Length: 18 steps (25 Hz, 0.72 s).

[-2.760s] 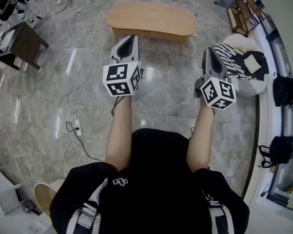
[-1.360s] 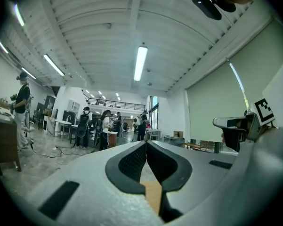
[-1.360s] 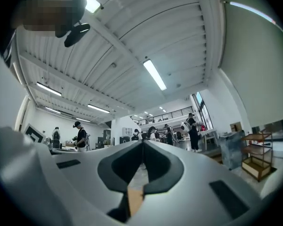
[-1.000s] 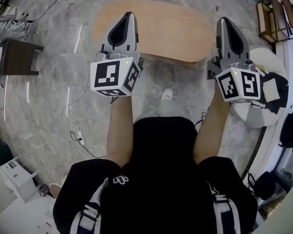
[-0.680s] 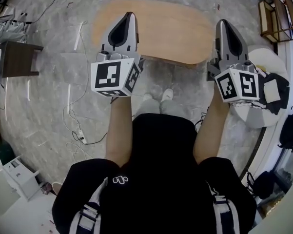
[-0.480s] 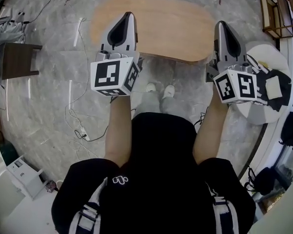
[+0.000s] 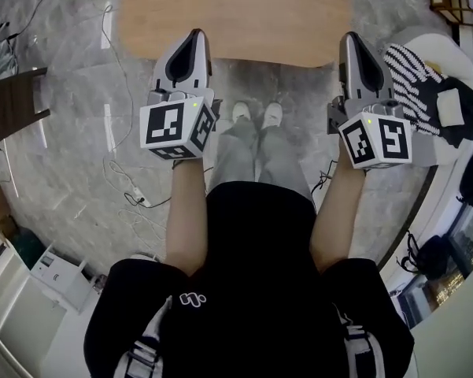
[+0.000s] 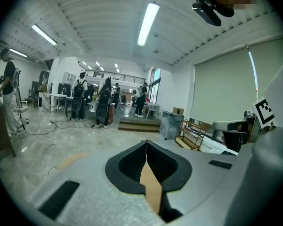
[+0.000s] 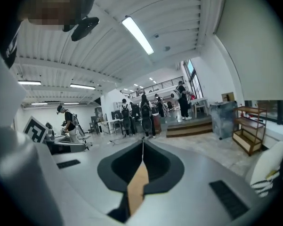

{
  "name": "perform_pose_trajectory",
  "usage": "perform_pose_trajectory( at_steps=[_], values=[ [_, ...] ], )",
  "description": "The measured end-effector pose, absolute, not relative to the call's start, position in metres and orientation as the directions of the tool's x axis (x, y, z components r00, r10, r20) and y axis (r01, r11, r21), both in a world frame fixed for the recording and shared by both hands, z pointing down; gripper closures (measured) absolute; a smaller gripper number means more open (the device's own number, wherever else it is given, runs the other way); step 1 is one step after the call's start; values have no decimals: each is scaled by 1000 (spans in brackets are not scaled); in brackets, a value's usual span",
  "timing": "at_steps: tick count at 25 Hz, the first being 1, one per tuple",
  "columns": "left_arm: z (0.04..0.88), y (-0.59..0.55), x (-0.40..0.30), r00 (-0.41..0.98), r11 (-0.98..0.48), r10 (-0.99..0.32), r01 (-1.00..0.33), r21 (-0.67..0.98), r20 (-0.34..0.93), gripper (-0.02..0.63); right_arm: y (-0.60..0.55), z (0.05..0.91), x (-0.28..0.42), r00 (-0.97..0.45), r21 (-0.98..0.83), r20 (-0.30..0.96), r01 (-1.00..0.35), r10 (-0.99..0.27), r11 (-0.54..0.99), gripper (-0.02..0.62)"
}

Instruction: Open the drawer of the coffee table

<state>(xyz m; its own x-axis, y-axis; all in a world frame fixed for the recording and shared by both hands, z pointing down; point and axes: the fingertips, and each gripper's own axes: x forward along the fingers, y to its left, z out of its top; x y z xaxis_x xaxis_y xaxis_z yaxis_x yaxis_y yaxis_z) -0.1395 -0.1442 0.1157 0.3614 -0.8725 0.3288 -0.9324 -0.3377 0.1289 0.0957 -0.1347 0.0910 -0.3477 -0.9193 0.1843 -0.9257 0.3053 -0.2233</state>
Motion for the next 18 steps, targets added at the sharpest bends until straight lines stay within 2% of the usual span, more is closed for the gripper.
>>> perform_pose_trajectory(
  at_steps=[12, 18],
  values=[
    [260, -123, -118, 478, -412, -749, -879, 241, 459, 595, -109, 248, 85, -369, -272, 401, -922, -839, 276, 586],
    [354, -107, -117, 479, -410, -680, -876, 254, 556, 595, -100, 325, 89, -360, -276, 474, -927, -803, 253, 586]
  ],
)
